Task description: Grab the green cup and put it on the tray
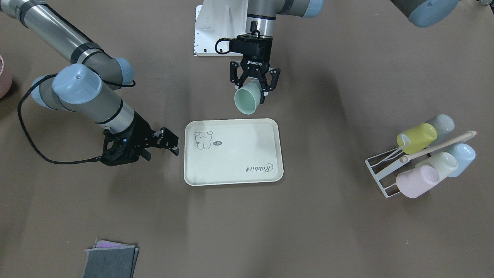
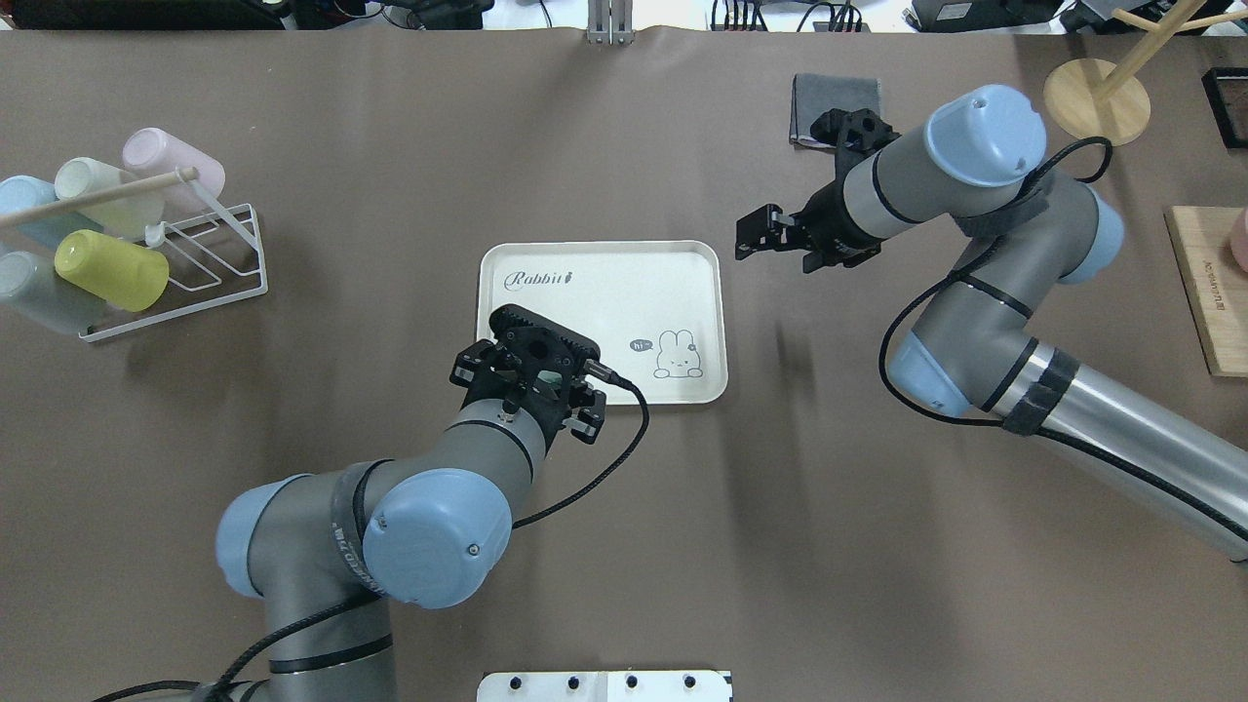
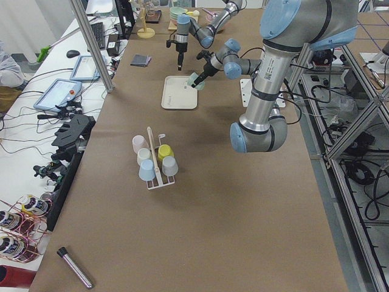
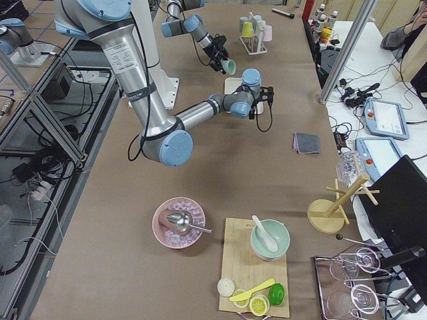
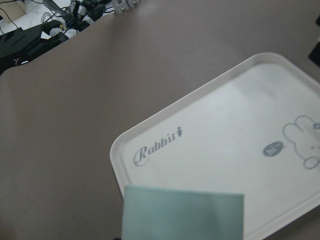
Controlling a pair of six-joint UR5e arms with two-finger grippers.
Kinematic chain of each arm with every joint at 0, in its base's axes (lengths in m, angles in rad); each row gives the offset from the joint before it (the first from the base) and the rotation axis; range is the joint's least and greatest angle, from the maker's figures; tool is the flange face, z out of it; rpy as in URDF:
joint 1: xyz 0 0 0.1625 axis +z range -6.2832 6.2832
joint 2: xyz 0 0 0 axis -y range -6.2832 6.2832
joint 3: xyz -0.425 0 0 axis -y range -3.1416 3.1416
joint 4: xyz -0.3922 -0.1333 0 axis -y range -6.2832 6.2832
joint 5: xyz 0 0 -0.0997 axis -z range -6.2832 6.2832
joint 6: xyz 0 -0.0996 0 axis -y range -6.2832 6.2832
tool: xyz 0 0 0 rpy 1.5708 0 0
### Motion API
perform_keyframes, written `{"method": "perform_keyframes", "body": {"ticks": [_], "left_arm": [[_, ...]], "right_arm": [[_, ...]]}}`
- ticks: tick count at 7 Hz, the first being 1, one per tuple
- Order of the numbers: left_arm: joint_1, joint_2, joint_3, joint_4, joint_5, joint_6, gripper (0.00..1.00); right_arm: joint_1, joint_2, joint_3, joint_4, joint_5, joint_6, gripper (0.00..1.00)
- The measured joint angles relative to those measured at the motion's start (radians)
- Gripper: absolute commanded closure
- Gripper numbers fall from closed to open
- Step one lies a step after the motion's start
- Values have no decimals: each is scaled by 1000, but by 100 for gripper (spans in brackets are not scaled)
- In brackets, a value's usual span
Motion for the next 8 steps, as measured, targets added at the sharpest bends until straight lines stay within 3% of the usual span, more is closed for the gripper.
{"method": "perform_keyframes", "body": {"ticks": [2, 4, 6, 8], "left_arm": [[11, -54, 176, -316, 40, -6, 75], [-5, -102, 252, -427, 117, -5, 76], [-40, -157, 410, -543, 196, -26, 76], [-73, -216, 566, -582, 263, -147, 76]], "right_arm": [[58, -122, 250, -203, 24, -77, 0], [134, -233, 445, -345, 70, -137, 0], [250, -361, 546, -424, 79, -388, 0], [405, -518, 572, -467, 98, -811, 0]]}}
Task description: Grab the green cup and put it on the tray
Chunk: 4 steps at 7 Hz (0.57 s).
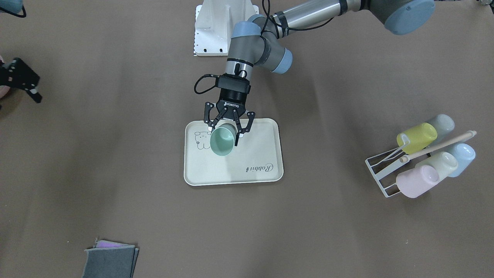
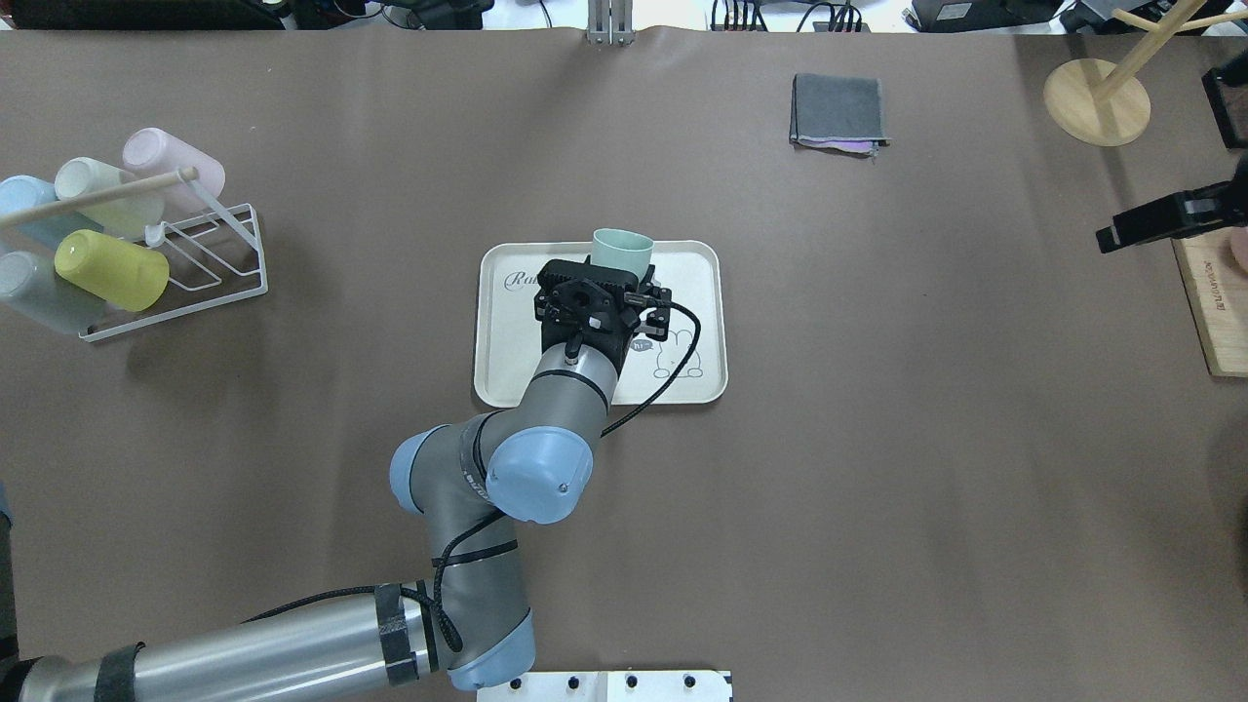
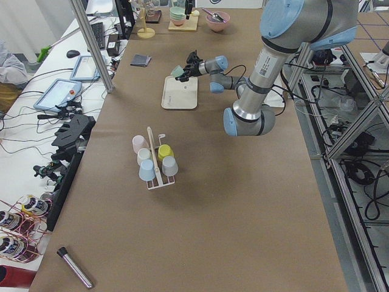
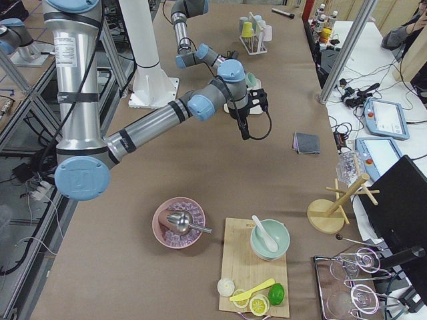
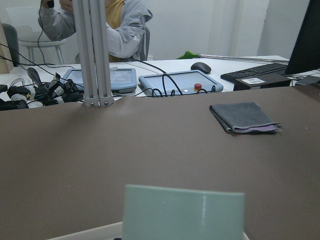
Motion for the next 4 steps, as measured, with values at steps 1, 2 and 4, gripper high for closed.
{"method": "perform_keyframes", "body": {"ticks": [1, 2, 4], "left_arm": [[-8, -19, 41, -1, 41, -58, 75], [-9, -34, 72, 6, 77, -123, 73], [4, -49, 117, 53, 127, -179, 70]], "right_arm": [[76, -38, -2, -75, 8, -224, 0], [146, -48, -7, -173, 3, -412, 0], [251, -53, -83, -266, -12, -635, 0]]}}
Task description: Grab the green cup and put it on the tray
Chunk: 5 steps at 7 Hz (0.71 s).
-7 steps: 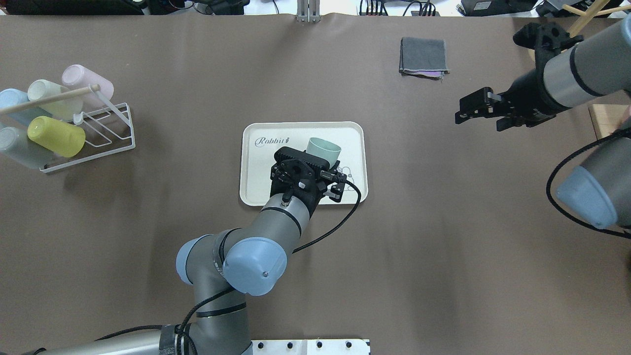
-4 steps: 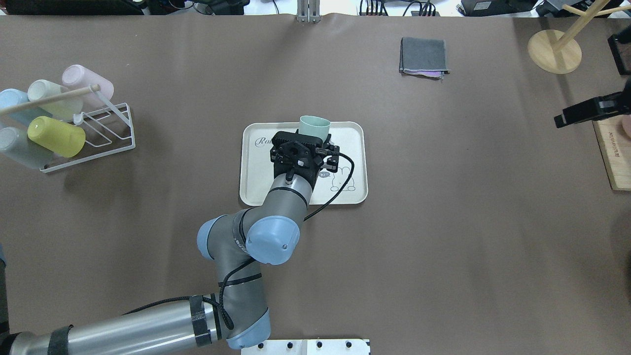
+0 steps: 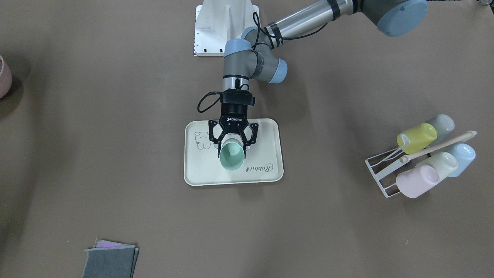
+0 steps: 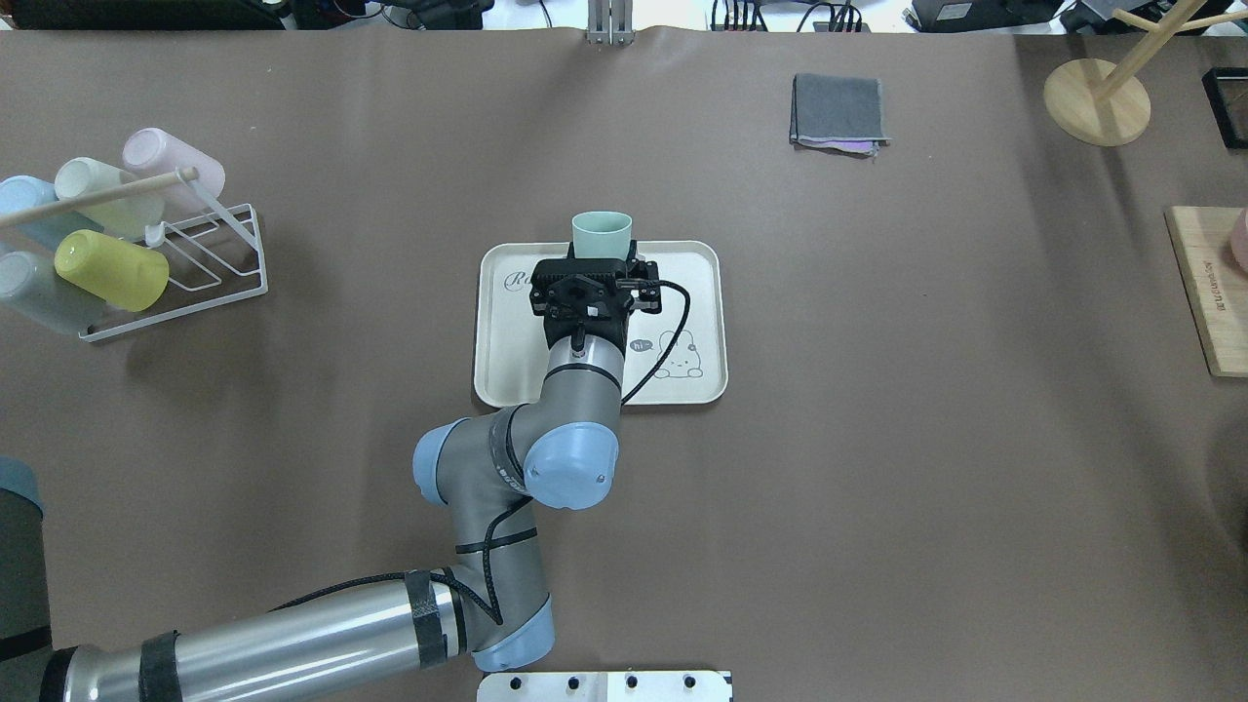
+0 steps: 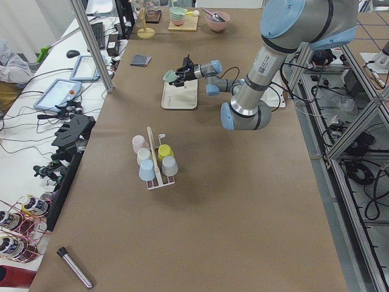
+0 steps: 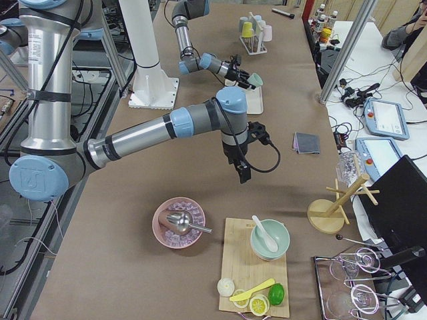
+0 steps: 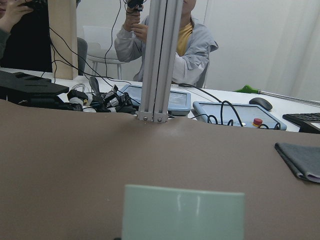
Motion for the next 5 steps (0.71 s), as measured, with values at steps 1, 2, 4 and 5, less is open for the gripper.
{"method": "perform_keyframes", "body": {"ticks": [1, 2, 4, 5], "left_arm": [[12, -3, 24, 12, 16, -9, 68], [27, -5, 46, 17, 30, -12, 68], [49, -6, 70, 20, 50, -14, 64], [56, -6, 72, 19, 55, -15, 63]], "right_arm": [[30, 1, -55, -8, 0, -60, 0], [54, 0, -100, -9, 3, -84, 0], [91, -2, -152, -8, 5, -90, 0], [106, -3, -162, -8, 7, -85, 0]]}}
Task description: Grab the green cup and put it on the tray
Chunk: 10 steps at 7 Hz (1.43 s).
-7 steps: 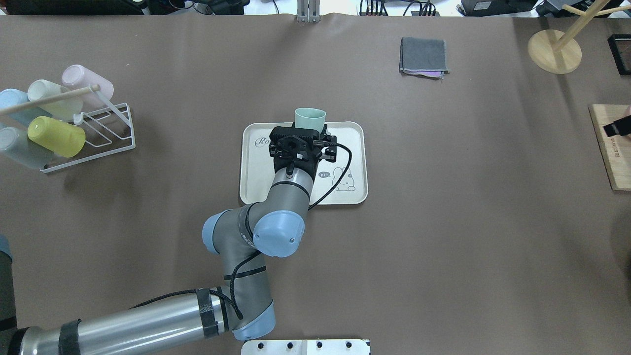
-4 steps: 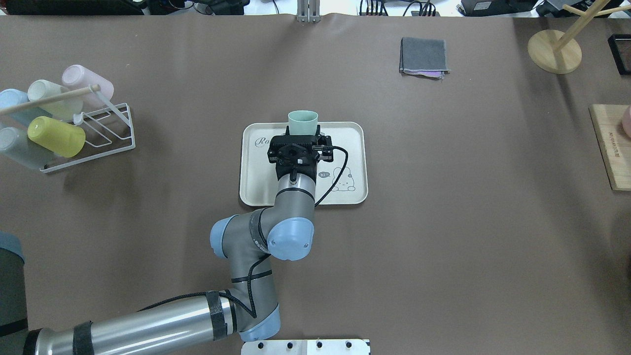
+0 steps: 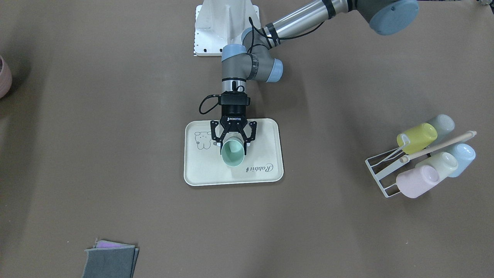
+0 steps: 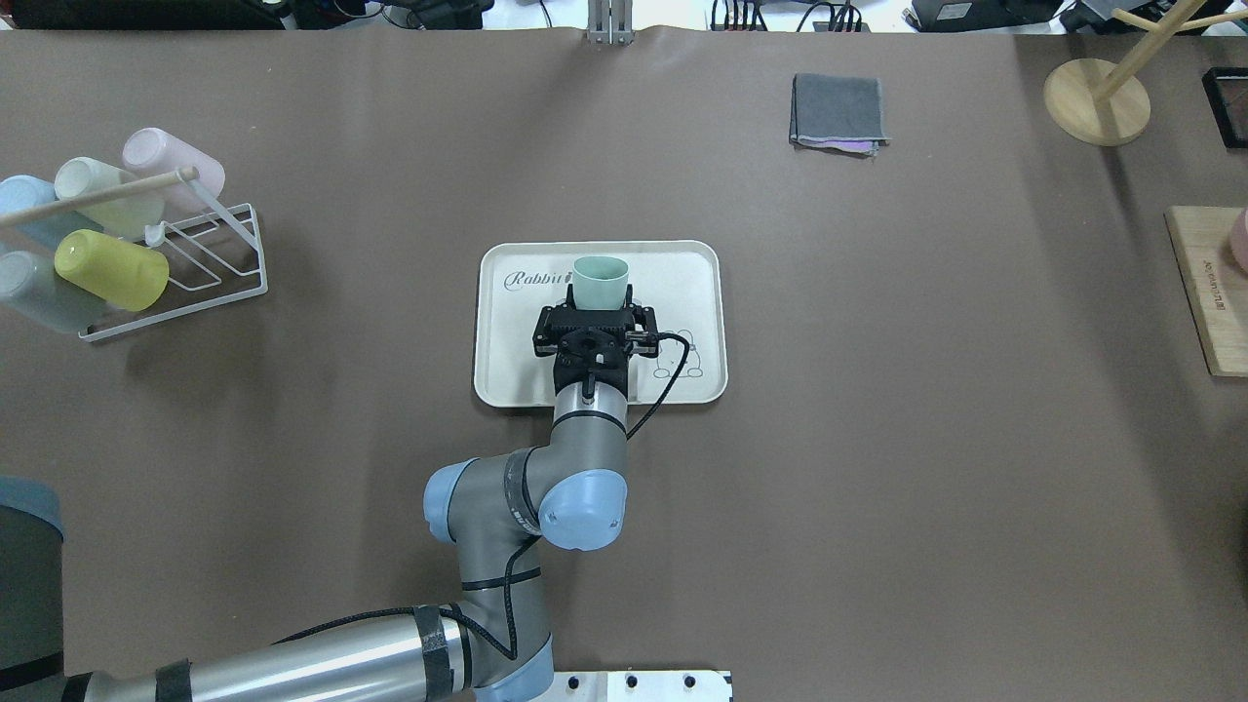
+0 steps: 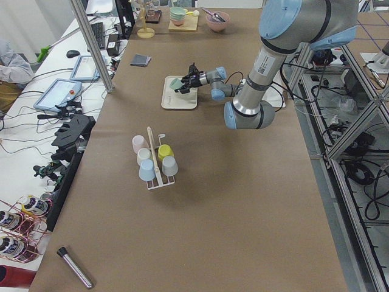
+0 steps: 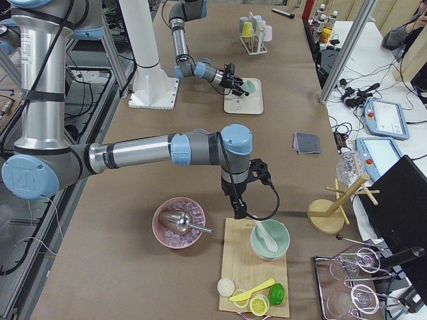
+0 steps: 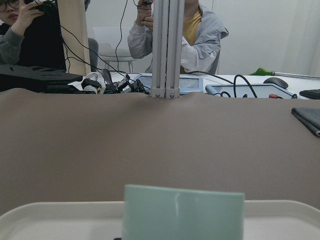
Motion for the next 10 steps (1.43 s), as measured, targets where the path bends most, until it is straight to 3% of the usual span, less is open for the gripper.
{"method": "perform_keyframes", "body": {"ticks": [3, 6, 9, 10], "left_arm": [[20, -2, -9, -4, 59, -3, 64], [37, -5, -9, 46, 190, -17, 65], [70, -9, -15, 316, 359, -242, 66], [73, -10, -19, 354, 377, -284, 66]], "right_arm": [[14, 6, -76, 2, 77, 25, 0], [17, 10, -92, 22, 92, 30, 0], [17, 11, -97, 47, 86, 31, 0], [18, 14, -98, 48, 85, 30, 0]]}}
